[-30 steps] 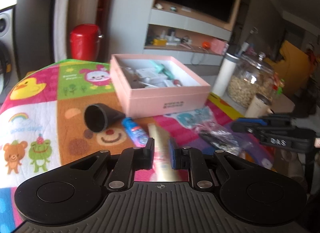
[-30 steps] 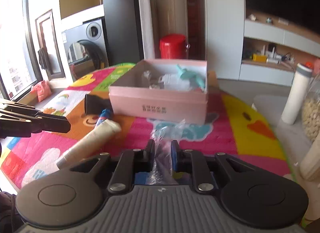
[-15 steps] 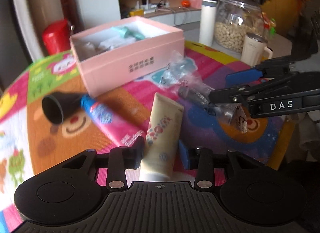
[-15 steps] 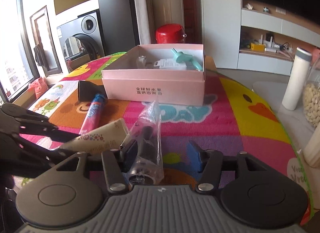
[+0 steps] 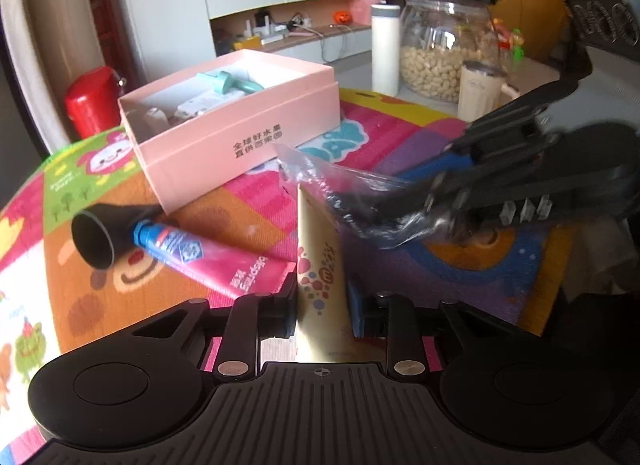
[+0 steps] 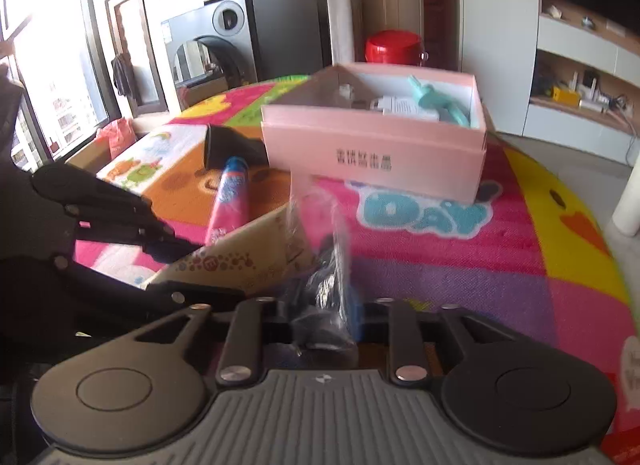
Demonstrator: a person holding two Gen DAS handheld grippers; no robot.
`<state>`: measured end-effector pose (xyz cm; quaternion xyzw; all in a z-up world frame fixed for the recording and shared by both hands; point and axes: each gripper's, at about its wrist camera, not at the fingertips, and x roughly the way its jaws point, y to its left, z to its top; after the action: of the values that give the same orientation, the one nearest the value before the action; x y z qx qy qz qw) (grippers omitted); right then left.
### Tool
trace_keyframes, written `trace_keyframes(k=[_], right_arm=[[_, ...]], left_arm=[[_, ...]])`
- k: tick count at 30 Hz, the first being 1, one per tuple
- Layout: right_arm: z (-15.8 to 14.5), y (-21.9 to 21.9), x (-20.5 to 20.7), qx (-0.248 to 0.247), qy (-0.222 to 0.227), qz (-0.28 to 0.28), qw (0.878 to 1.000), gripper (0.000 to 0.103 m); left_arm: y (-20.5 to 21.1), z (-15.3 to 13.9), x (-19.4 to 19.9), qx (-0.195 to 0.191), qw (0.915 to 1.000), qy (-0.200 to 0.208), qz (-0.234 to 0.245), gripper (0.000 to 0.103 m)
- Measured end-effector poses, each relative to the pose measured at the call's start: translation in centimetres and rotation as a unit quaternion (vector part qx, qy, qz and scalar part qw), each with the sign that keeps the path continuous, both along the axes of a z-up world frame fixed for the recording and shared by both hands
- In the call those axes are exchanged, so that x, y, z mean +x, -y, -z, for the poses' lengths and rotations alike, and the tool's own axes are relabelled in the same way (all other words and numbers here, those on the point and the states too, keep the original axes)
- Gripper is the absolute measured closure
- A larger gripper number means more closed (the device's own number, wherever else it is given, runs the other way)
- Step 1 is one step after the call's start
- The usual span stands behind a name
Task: Organize rigid objects
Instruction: 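Lift the bag with the right tool while the left tool lifts the cream tube, then drop the bag and cream tube into the pink box with both tools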
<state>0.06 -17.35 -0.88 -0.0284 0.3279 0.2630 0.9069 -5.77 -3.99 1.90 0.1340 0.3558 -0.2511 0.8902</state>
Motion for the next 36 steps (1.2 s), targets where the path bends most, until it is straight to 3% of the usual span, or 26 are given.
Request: trace_keyframes(k=[3, 9, 11, 12, 13, 15, 20, 23, 25, 26, 31, 36], right_arm=[[-1.9, 1.5, -0.4, 0.026, 0.013, 0.016, 0.999, 0.103], [-4.6, 2.2, -1.0, 0.015, 0.057, 0.023, 0.998, 0.102], [-4.2, 1.8, -0.9, 0.009, 0.047, 0.018, 0.999, 0.094], [-3.8, 1.7, -0.7, 0.006, 0.039, 0.018, 0.999, 0.08], [-3.3, 1.5, -0.6, 0.001, 0.034, 0.019, 0.999, 0.06], [-2.0, 1.0, -0.3, -0.013, 0.027, 0.017, 0.999, 0.042], [1.3, -0.3, 0.7, -0.028, -0.015, 0.001, 0.999, 0.044], [1.9, -0.9, 0.2, -0.048, 0.007, 0.01, 0.999, 0.051], [1.6, -0.8, 0.2, -0.05, 0.003, 0.01, 0.999, 0.078], [1.4, -0.7, 0.3, -0.046, -0.002, 0.011, 0.999, 0.082], [0.3, 0.1, 0.2, -0.026, -0.004, 0.019, 0.999, 0.083], [-2.7, 1.2, 0.3, 0.016, 0.019, 0.026, 0.999, 0.083]], left_arm=[[-0.5, -0.8, -0.3, -0.022, 0.9997, 0.01, -0.006, 0.078], [-1.1, -1.8, -0.3, -0.037, 0.9991, 0.018, -0.013, 0.078], [-1.1, -1.6, -0.3, -0.034, 0.9993, 0.005, -0.016, 0.078], [-1.1, -1.4, -0.2, -0.032, 0.9994, -0.002, -0.016, 0.078], [-1.2, -1.3, -0.1, -0.031, 0.9993, -0.007, -0.016, 0.078], [-1.2, -0.9, 0.0, -0.03, 0.9992, -0.015, -0.02, 0.078], [-1.2, 0.1, 0.0, -0.019, 0.9994, -0.021, -0.021, 0.075], [-1.2, 0.4, -0.3, -0.011, 0.9998, -0.012, -0.012, 0.075], [-1.6, 0.4, -0.1, -0.026, 0.9994, -0.016, -0.017, 0.075], [-1.8, 0.5, 0.0, -0.035, 0.999, -0.018, -0.02, 0.075], [-2.7, 0.3, 0.3, -0.073, 0.9971, -0.013, -0.019, 0.076], [-3.2, -2.4, 1.7, -0.106, 0.9942, 0.009, -0.017, 0.076]])
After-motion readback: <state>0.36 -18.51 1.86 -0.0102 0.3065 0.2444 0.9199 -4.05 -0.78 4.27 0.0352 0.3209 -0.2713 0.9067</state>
